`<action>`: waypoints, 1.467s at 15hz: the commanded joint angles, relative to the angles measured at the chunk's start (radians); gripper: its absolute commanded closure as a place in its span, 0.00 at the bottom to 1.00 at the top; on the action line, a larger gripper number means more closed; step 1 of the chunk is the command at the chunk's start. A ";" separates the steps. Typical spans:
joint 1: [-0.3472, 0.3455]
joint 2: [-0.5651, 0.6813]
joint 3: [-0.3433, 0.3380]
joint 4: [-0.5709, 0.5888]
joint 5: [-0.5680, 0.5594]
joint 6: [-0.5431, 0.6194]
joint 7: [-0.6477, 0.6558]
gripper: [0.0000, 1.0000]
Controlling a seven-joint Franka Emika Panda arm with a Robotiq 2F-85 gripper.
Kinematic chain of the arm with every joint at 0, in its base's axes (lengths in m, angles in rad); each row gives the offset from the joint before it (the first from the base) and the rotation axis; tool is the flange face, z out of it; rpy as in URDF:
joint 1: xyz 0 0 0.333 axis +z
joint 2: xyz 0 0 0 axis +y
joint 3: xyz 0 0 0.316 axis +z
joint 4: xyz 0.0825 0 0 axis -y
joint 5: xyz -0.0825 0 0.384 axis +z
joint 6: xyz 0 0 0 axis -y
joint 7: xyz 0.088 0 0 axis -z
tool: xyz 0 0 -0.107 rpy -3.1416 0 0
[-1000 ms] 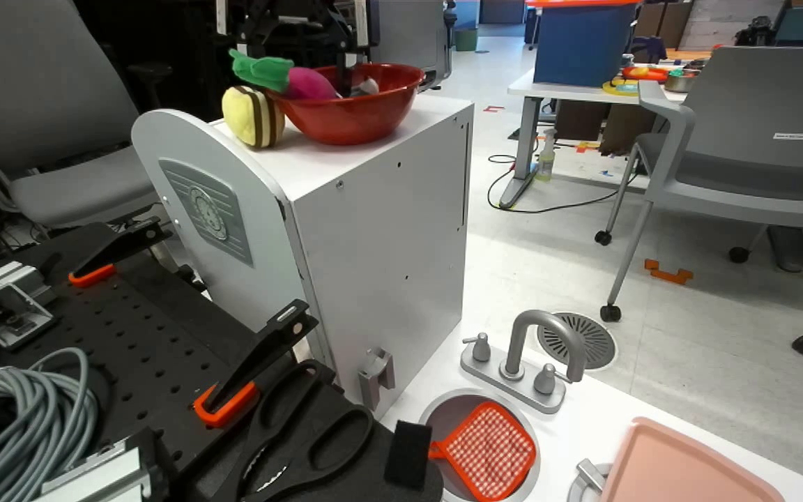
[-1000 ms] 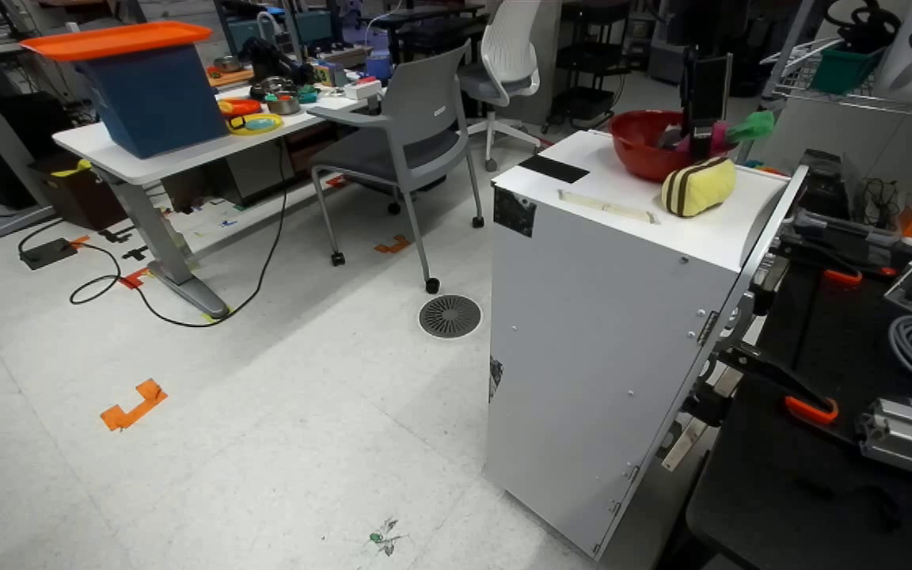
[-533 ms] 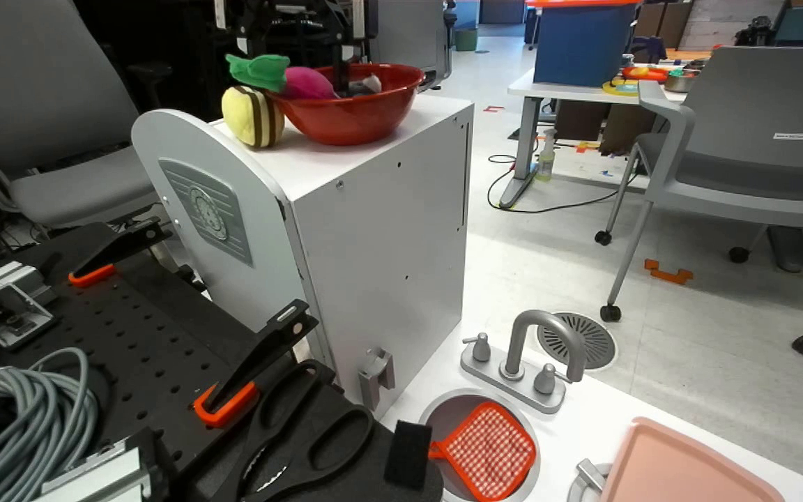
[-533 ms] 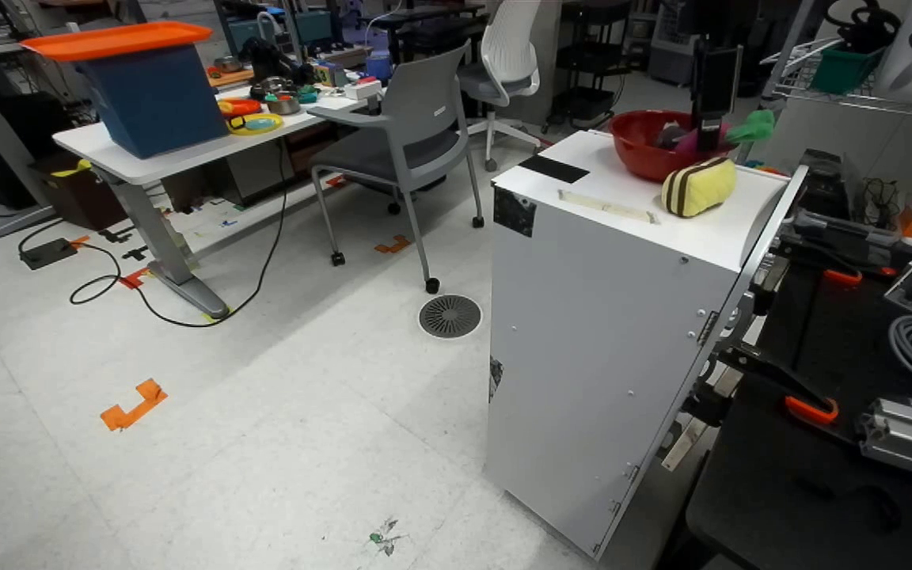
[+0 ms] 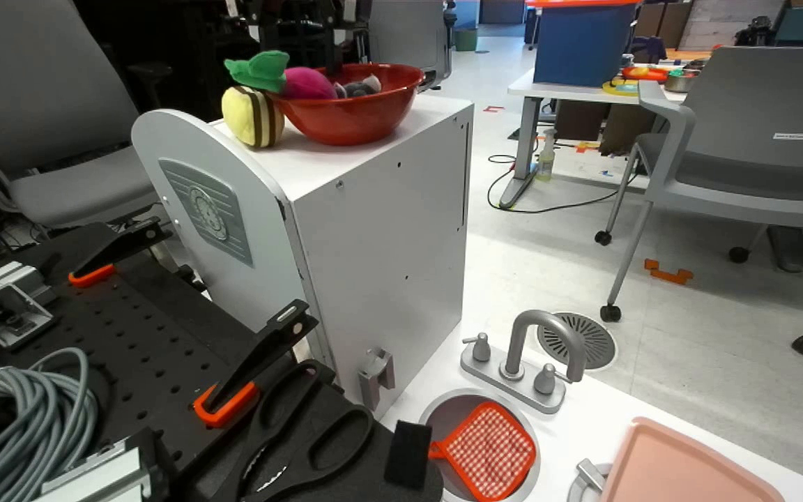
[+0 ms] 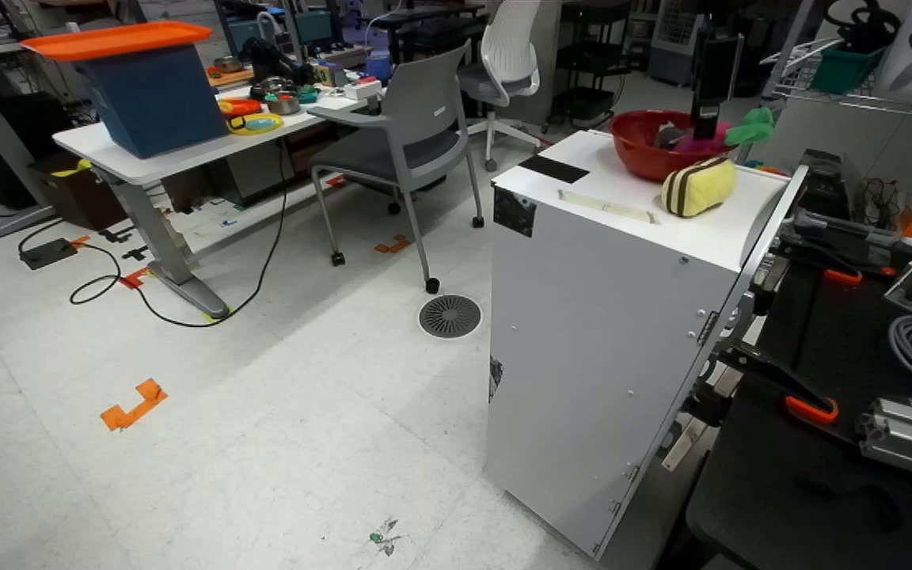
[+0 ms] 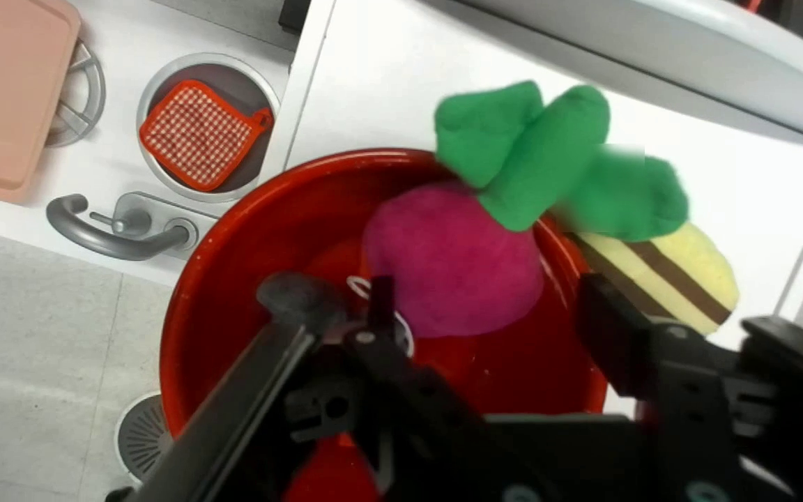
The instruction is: Pick up the purple toy and put it on top of the cupboard
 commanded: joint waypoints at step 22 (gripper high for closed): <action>0.003 -0.014 -0.020 -0.004 -0.051 -0.002 -0.012 0.31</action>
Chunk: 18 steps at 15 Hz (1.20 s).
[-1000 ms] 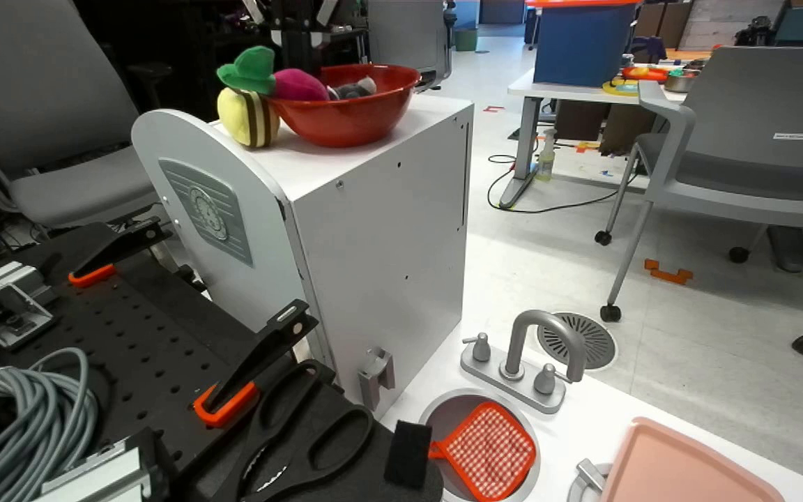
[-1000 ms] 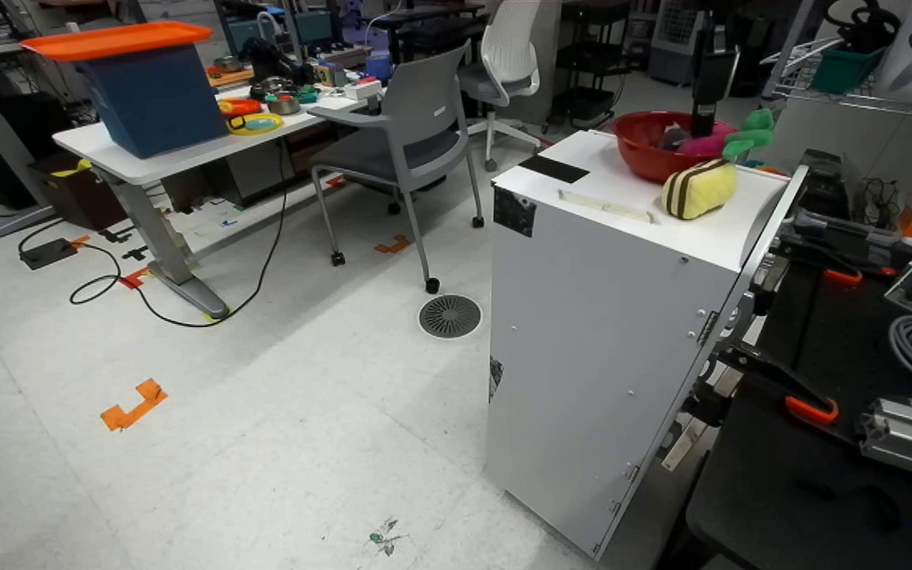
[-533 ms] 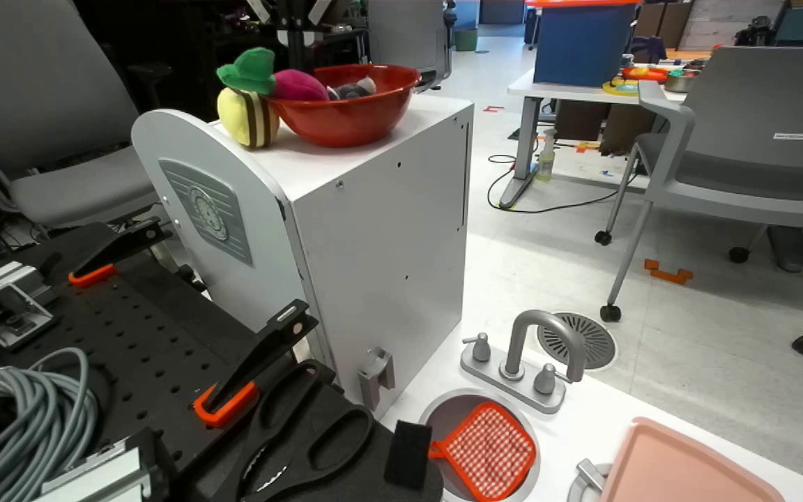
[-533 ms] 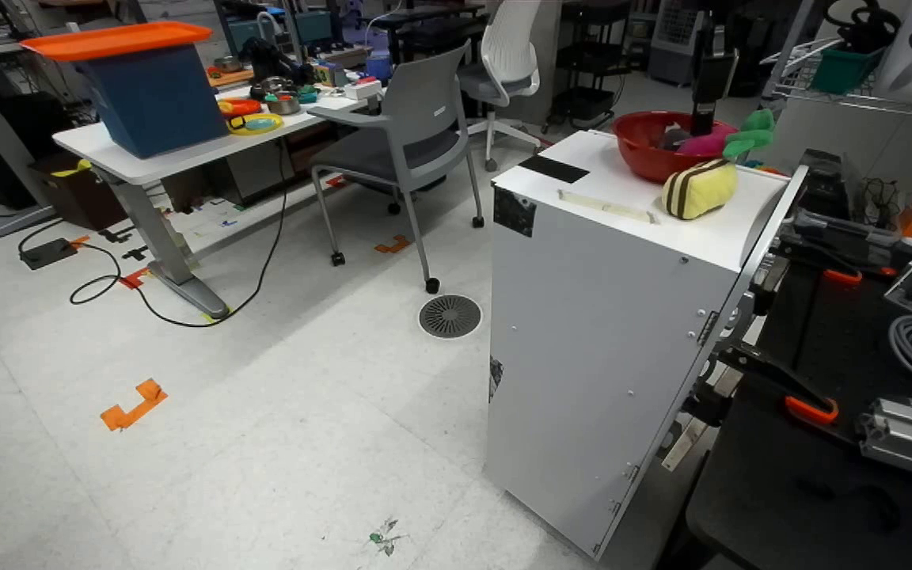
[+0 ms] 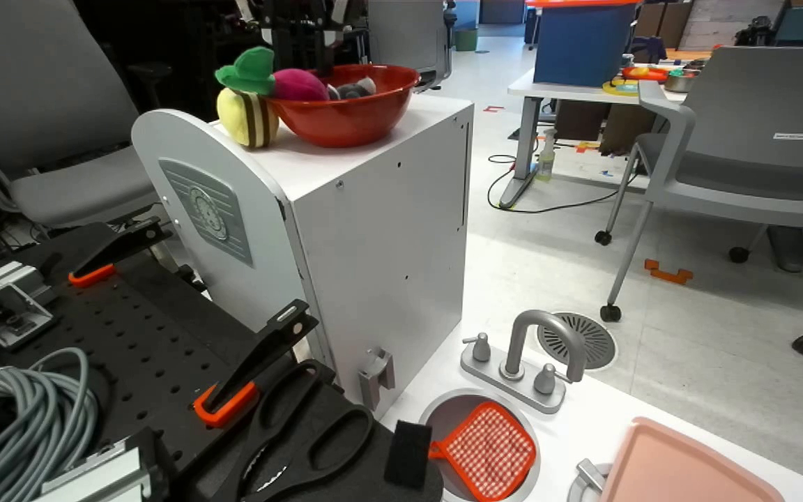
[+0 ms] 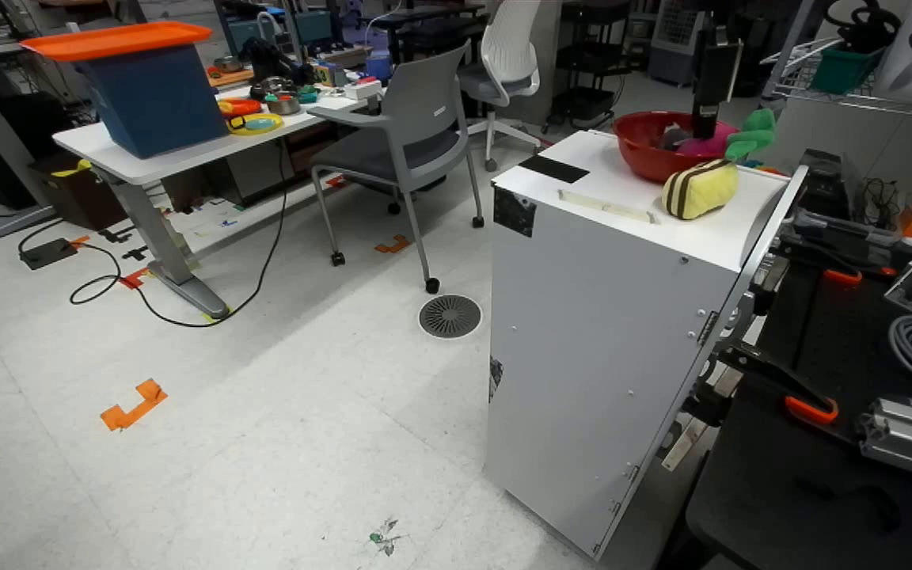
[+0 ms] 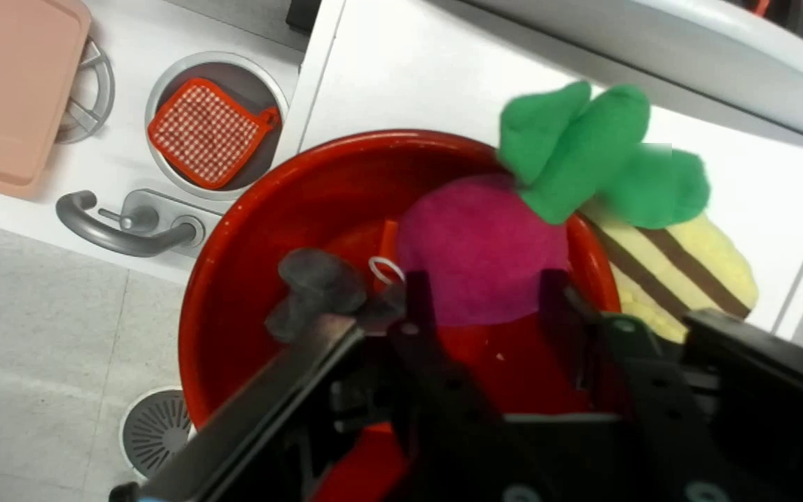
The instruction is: Pick up the purple toy and put it on top of the cupboard
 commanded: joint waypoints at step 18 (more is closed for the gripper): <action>-0.011 0.123 -0.043 0.115 -0.149 0.047 -0.088 0.00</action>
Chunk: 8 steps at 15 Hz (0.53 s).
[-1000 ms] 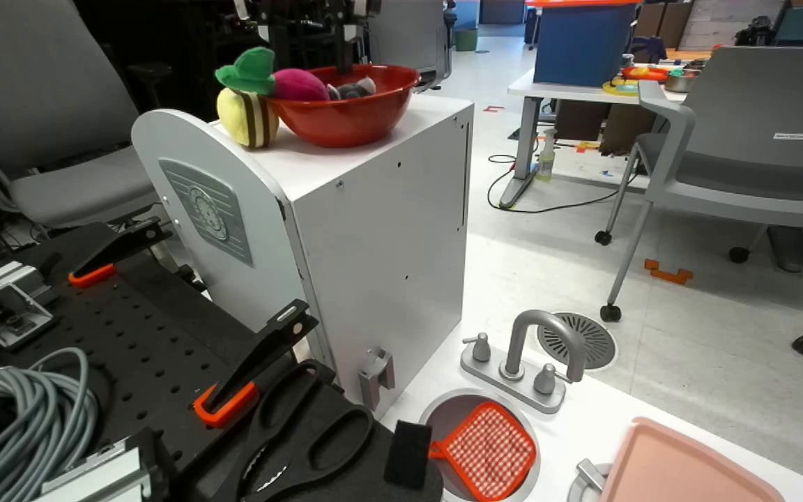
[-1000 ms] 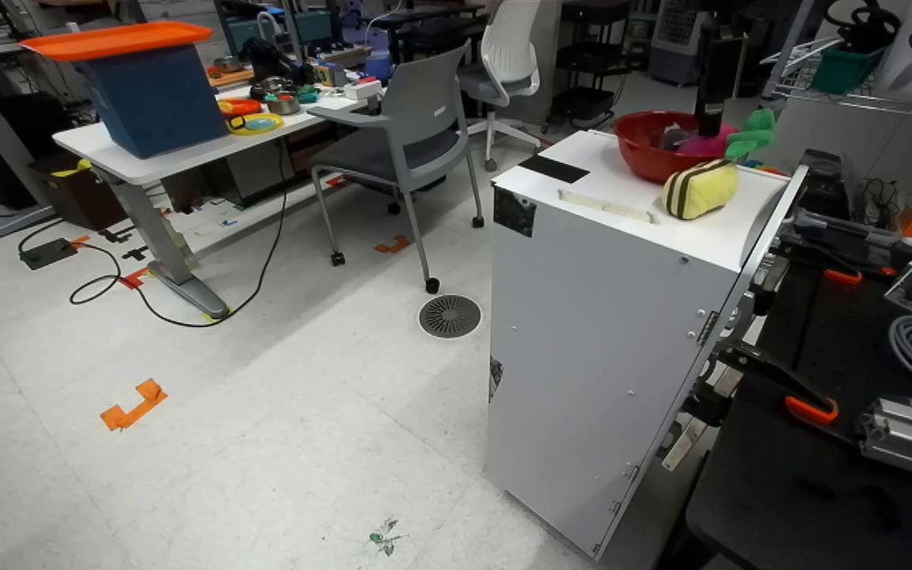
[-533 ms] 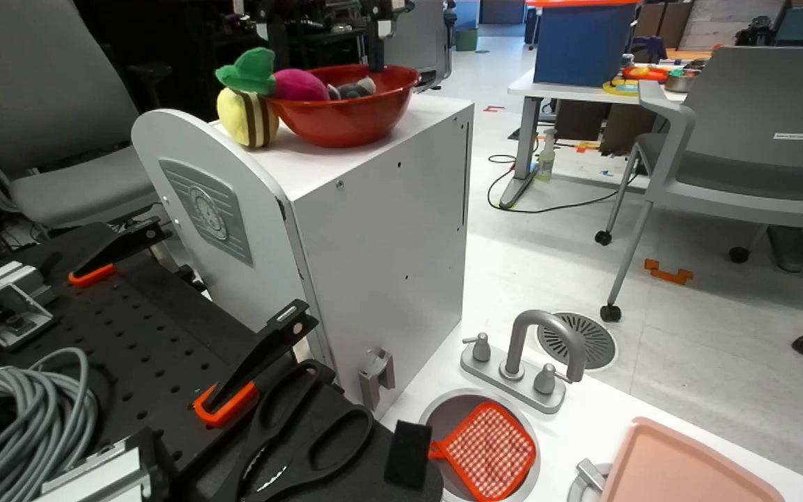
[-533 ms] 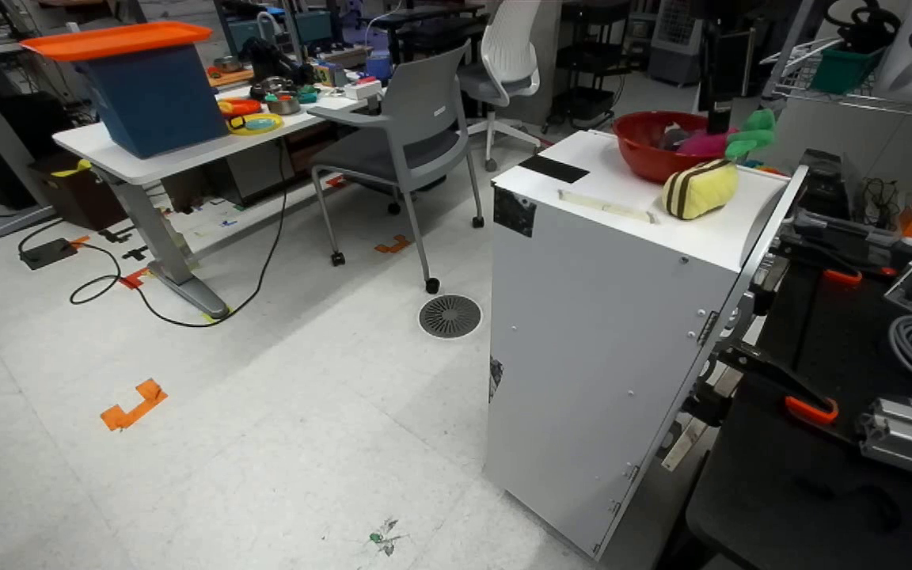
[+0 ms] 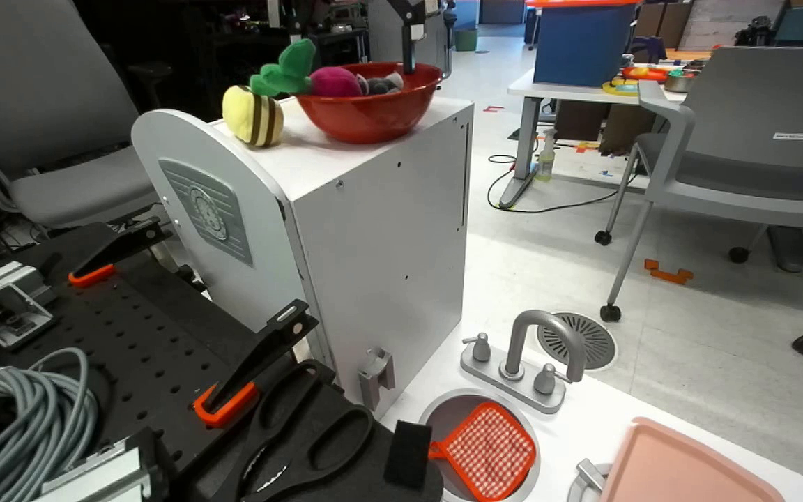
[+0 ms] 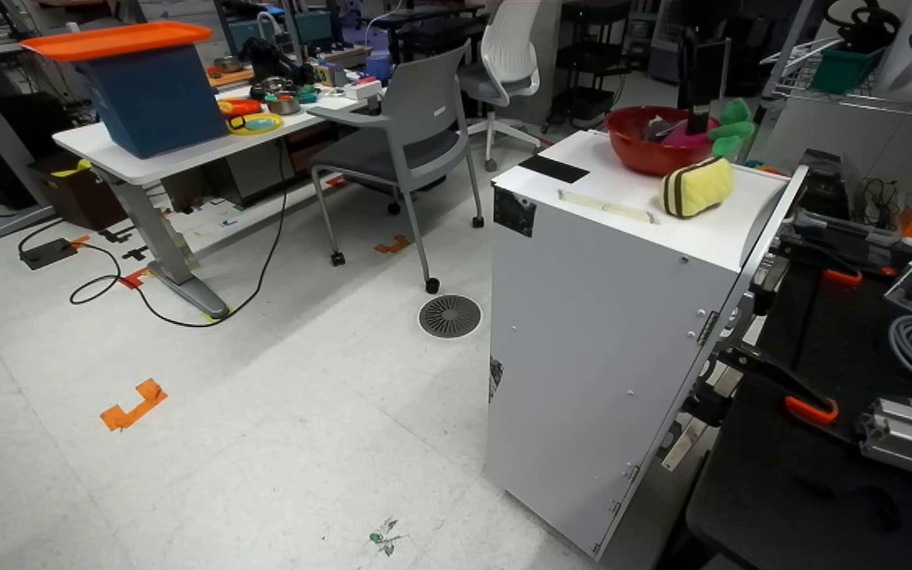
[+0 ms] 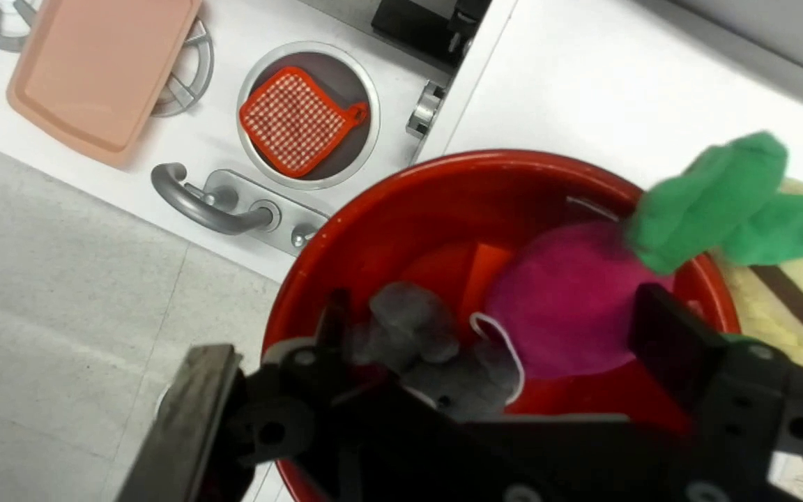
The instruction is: Pick up the purple toy and put it on top of the cupboard
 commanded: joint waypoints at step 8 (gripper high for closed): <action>-0.008 0.066 0.005 0.088 -0.030 0.009 -0.049 0.44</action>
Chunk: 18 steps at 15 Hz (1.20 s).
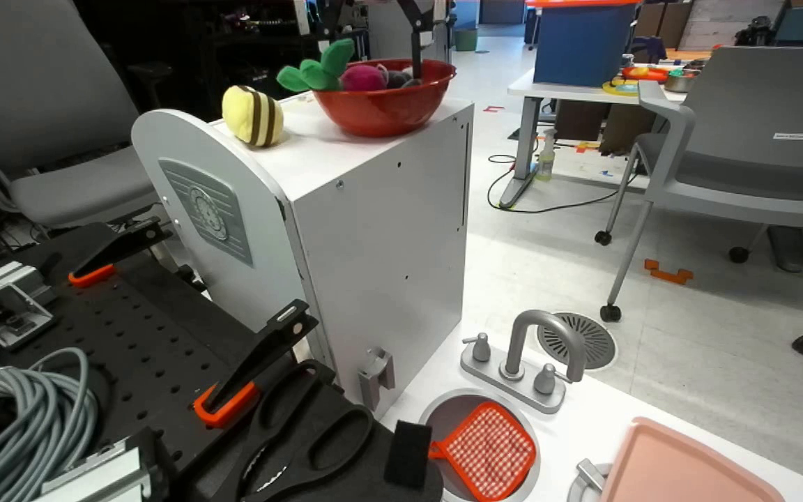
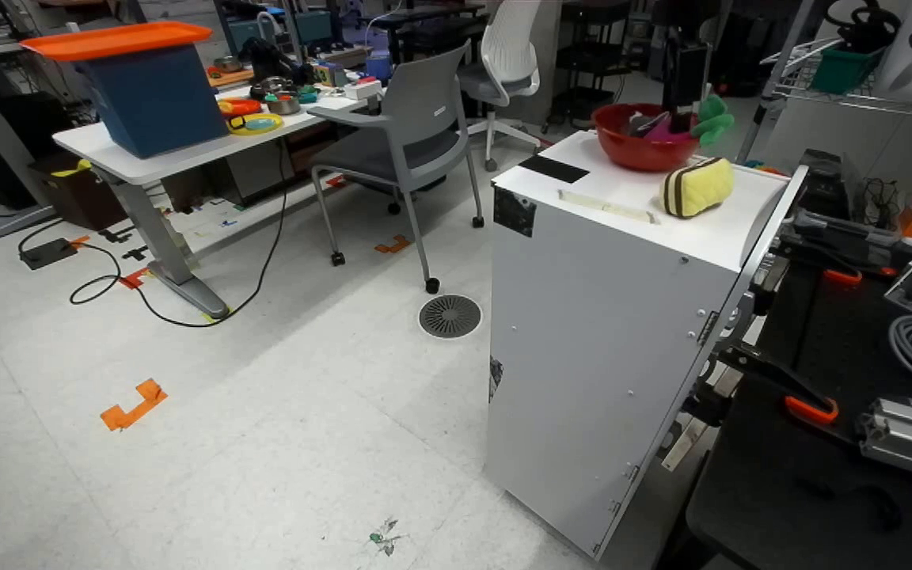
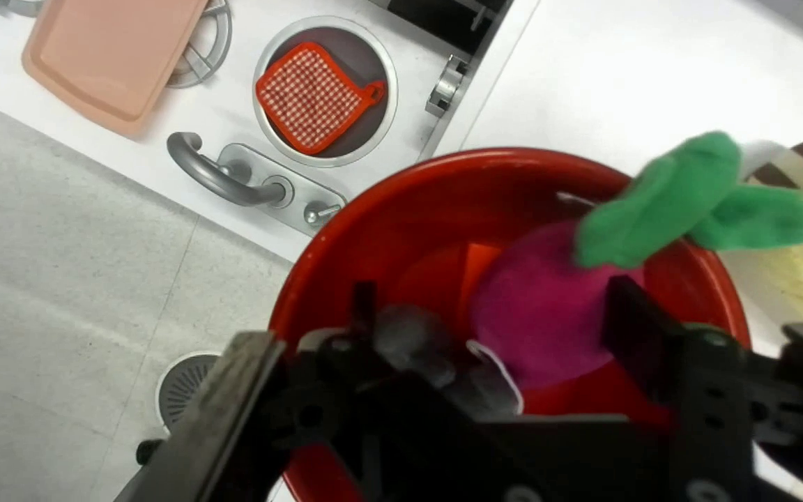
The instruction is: Pick up the purple toy and put it on top of the cupboard
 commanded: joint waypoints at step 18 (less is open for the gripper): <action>-0.013 0.004 0.013 0.022 -0.021 0.037 -0.074 0.98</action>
